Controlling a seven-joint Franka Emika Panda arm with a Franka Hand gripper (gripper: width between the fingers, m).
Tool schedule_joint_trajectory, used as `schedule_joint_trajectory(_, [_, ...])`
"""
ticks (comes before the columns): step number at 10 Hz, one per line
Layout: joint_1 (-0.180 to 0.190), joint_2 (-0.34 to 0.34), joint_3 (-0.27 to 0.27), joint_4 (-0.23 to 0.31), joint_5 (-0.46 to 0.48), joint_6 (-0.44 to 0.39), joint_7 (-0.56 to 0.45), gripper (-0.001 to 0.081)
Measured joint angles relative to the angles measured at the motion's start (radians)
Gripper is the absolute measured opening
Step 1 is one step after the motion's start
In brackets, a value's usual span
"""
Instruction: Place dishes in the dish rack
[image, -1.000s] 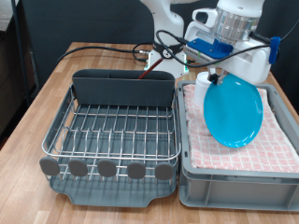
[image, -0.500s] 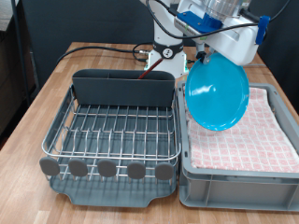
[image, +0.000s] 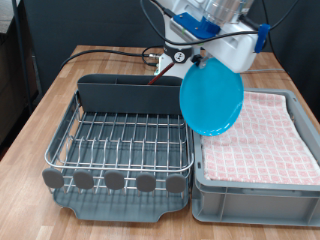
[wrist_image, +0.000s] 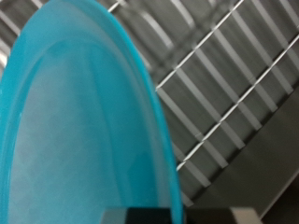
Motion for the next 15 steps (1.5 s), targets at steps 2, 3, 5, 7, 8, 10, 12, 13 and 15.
schedule_joint_trajectory(2, [-0.025,-0.027,-0.049,-0.048,-0.066,0.102,-0.160,0.0025])
schedule_joint_trajectory(3, [-0.039,-0.041,-0.077,-0.075,-0.098,0.173,-0.250,0.0025])
schedule_joint_trajectory(5, [-0.065,-0.062,-0.134,-0.104,-0.133,0.249,-0.458,0.0025])
schedule_joint_trajectory(7, [-0.085,-0.068,-0.189,-0.103,-0.121,0.242,-0.623,0.0025])
schedule_joint_trajectory(8, [-0.089,-0.071,-0.197,-0.102,-0.112,0.242,-0.646,0.0025])
schedule_joint_trajectory(10, [-0.089,-0.068,-0.196,-0.102,-0.133,0.251,-0.644,0.0025])
schedule_joint_trajectory(12, [-0.089,-0.063,-0.197,-0.102,-0.172,0.281,-0.670,0.0025])
schedule_joint_trajectory(13, [-0.089,-0.061,-0.198,-0.102,-0.180,0.293,-0.693,0.0025])
schedule_joint_trajectory(15, [-0.089,-0.056,-0.207,-0.102,-0.198,0.333,-0.748,0.0025])
